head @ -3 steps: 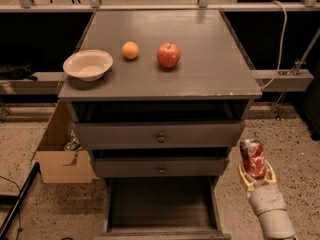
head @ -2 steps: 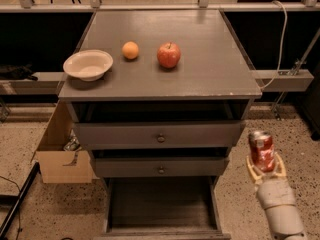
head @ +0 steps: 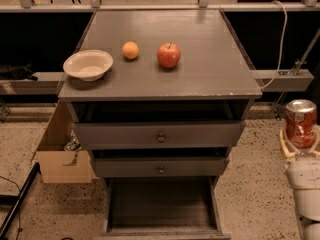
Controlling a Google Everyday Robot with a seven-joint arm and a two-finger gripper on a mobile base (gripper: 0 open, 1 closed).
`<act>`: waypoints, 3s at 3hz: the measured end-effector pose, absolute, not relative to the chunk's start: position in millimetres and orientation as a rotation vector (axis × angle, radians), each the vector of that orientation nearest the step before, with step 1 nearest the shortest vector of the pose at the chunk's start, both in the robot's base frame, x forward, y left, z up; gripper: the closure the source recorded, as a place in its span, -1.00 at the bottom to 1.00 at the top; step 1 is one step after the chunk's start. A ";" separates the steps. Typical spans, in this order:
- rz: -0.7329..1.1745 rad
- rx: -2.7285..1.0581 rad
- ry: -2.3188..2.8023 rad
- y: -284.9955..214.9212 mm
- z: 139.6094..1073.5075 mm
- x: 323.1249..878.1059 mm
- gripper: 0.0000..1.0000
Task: Pick coke can from bottom drawer and place on counter
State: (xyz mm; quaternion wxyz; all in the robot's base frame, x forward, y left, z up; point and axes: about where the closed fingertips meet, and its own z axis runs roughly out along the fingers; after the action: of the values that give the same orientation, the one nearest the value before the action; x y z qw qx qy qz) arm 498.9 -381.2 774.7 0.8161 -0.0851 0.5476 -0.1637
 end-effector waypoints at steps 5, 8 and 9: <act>-0.439 -0.156 0.901 -408.8 931.6 535.1 1.00; -0.484 -0.272 0.743 -389.5 1017.6 522.3 1.00; -0.481 -0.299 0.680 -381.3 1045.2 534.4 1.00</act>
Offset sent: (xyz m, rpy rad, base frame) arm -0.0147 -0.0026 -0.0174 0.0534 0.0686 -0.0222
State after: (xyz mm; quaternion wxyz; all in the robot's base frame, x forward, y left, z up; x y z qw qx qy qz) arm 534.4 -381.3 1045.2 0.9037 -0.1446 0.3289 -0.2328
